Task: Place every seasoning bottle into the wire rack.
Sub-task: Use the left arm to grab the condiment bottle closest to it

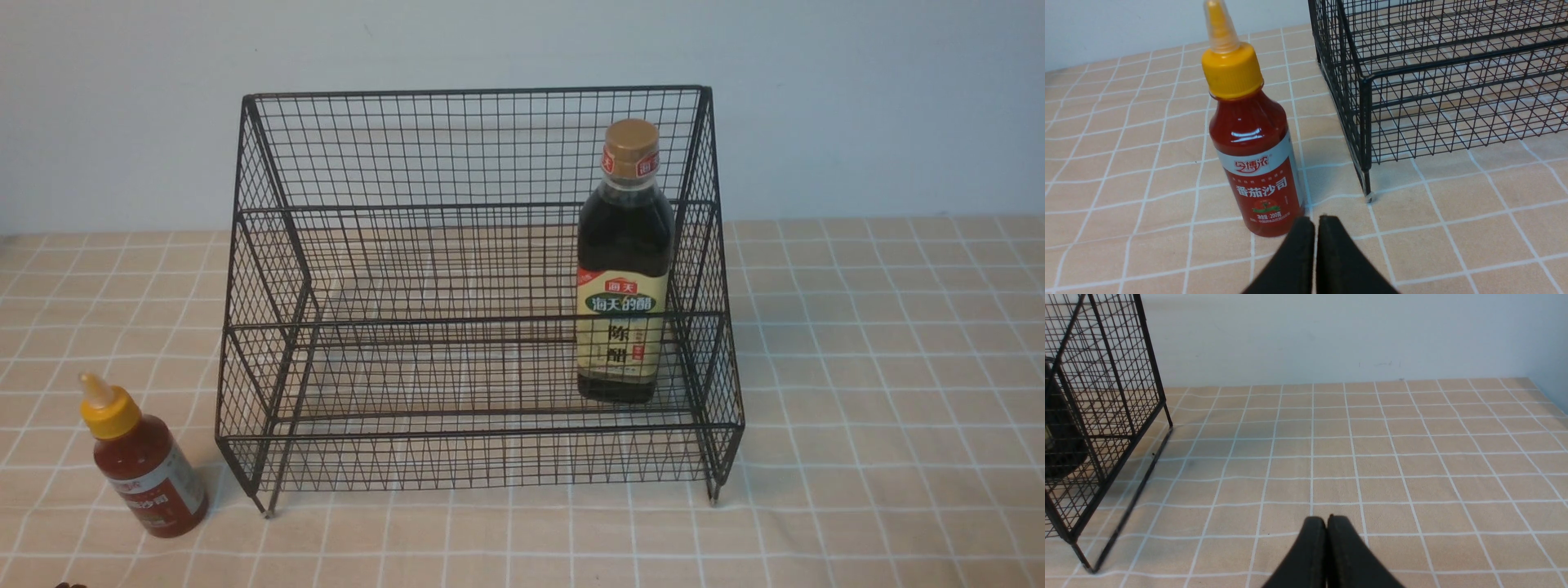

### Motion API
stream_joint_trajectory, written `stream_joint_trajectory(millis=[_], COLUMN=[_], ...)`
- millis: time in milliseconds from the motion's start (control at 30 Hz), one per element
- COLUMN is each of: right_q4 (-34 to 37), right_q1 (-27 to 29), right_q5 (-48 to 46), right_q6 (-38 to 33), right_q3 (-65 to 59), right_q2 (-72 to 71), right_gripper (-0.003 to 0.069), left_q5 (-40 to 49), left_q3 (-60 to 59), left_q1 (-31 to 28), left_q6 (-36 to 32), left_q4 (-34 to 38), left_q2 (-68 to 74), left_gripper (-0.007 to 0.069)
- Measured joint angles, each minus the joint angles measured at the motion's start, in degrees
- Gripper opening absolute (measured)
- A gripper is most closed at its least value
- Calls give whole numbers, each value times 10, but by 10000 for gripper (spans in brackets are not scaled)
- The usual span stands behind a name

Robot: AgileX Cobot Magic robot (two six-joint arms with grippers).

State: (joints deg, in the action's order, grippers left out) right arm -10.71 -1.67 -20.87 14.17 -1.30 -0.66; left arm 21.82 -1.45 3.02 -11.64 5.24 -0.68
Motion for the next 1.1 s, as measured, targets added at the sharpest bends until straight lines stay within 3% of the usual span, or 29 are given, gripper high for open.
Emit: stream_joint_trajectory(millis=[167,333,500,667,767,867,967,1100], right_q4=[0,0,0,0,0,0,0,0], right_q1=[0,0,0,0,0,0,0,0], right_q5=[0,0,0,0,0,0,0,0], right_q6=[0,0,0,0,0,0,0,0], right_q3=[0,0,0,0,0,0,0,0], right_q2=[0,0,0,0,0,0,0,0], right_gripper=[-13,-13,-13,-13,-13,-13,-13,-13], left_q5=[-60,-189,-290,-371,-318,-184,-31,246], left_q3=[-2,-2,-2,24,104,196,276,401], left_q1=[0,0,0,0,0,0,0,0], left_q6=[18,60,66,80,71,49,34,30], left_q4=[44,200,305,331,298,273,247,165], left_q2=[0,0,0,0,10,73,172,377], left_gripper=[-7,-7,-7,-7,-7,-7,-7,-7])
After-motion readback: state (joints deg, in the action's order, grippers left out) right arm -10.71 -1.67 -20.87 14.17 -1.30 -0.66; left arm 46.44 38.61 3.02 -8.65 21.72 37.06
